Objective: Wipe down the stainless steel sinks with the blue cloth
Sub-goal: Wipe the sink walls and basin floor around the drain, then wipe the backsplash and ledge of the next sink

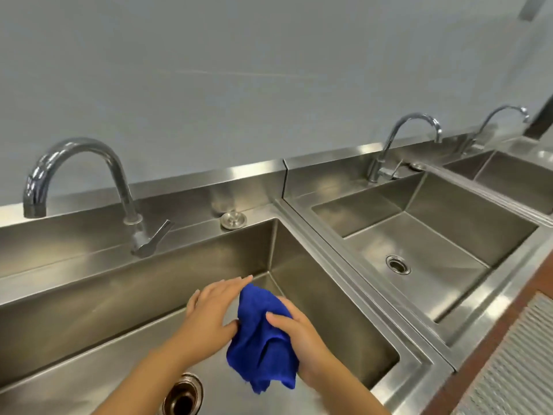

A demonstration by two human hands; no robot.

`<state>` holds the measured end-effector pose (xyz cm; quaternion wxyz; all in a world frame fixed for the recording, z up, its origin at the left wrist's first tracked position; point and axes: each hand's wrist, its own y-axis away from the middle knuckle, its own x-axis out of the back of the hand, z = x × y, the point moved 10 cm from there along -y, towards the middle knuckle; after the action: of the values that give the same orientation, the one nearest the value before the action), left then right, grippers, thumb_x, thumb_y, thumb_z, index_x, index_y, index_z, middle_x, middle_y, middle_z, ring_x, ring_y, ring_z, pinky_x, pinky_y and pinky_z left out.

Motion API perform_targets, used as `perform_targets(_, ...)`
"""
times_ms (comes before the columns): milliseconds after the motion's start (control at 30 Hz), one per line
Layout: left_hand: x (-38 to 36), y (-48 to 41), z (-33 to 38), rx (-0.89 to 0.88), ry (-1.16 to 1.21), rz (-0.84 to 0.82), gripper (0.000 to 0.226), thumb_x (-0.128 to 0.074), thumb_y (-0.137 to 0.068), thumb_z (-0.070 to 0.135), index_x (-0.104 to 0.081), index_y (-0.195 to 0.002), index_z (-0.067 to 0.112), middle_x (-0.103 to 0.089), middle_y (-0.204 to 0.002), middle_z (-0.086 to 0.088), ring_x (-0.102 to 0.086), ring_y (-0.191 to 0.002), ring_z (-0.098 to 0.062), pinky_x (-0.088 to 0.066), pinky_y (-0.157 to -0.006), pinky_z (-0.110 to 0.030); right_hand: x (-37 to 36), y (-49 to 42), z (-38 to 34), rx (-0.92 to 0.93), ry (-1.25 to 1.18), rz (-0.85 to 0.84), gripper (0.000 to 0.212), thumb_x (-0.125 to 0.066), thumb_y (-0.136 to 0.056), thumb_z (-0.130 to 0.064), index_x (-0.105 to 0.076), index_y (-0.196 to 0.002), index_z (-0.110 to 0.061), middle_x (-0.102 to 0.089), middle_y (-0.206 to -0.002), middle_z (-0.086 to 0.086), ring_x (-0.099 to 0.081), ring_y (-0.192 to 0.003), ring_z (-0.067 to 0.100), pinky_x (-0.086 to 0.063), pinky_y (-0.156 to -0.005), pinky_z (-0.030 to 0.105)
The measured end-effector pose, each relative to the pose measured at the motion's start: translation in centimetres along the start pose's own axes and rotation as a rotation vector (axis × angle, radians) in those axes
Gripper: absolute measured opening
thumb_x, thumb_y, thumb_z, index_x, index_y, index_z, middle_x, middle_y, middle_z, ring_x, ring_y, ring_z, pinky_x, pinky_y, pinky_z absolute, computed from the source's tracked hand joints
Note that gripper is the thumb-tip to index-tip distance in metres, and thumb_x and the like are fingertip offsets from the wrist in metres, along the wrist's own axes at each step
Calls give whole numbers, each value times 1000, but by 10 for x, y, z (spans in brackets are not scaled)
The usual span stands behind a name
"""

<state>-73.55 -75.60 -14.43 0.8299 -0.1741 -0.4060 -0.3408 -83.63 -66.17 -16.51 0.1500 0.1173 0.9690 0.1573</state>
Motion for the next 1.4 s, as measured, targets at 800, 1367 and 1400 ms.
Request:
perform_targets(800,-74,-169,122,141,275,32,30,-71,-75,9,-46,-81,22,-56,-76,4,-50,-65,-7,-44,-61,-24,235,-59,-110,114,360,-35,25,-55,-94,-19,-61,-118,-22,-69,-113,-1,-65,-104,17,-52,-92,35)
perform_targets(1367,-116,-198,136,89,290,-90,22,-56,-88,2,-66,-98,19,-67,-92,3,-62,-86,-12,-51,-72,-22,268,-42,-96,108,408,94,22,-51,-98,-16,-59,-115,-27,-68,-110,-6,-66,-99,14,-54,-88,32)
perform_targets(1400,-119,-200,141,82,289,-102,22,-56,-89,4,-66,-100,20,-67,-93,5,-62,-87,-10,-50,-72,-20,273,-40,-96,106,409,99,22,-51,-98,-16,-59,-116,-27,-68,-110,-5,-66,-100,15,-55,-88,32)
